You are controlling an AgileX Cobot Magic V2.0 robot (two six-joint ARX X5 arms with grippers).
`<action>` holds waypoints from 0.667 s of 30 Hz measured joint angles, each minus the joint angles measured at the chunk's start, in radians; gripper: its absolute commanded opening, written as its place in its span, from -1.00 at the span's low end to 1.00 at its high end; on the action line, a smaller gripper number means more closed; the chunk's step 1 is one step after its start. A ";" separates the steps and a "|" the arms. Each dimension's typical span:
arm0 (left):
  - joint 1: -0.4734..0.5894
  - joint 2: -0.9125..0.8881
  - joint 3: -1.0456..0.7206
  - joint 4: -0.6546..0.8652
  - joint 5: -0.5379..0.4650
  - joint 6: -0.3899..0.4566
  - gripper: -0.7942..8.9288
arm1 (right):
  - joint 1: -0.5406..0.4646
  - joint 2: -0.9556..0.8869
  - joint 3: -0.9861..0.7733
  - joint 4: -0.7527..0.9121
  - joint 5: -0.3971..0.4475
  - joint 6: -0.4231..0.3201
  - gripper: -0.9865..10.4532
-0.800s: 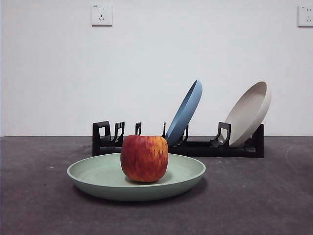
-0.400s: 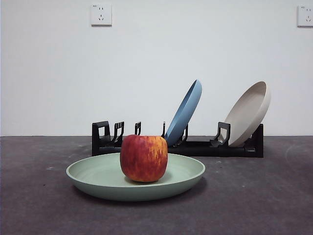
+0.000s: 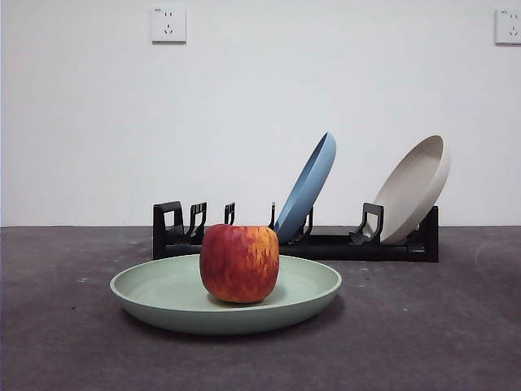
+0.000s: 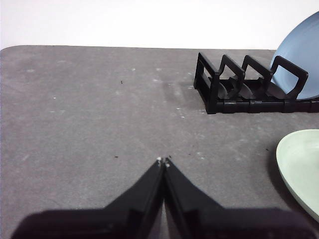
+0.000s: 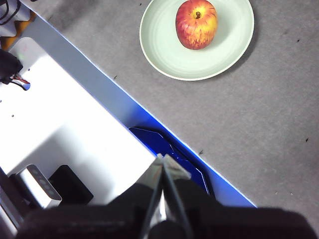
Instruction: Take the green plate from the plate rack,put the plate on the table,take the apple from the table,put the apple in the plate
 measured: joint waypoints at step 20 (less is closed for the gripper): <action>0.000 0.000 0.000 0.000 -0.001 0.000 -0.84 | -0.610 -0.341 -0.199 0.510 -0.086 -0.157 -0.83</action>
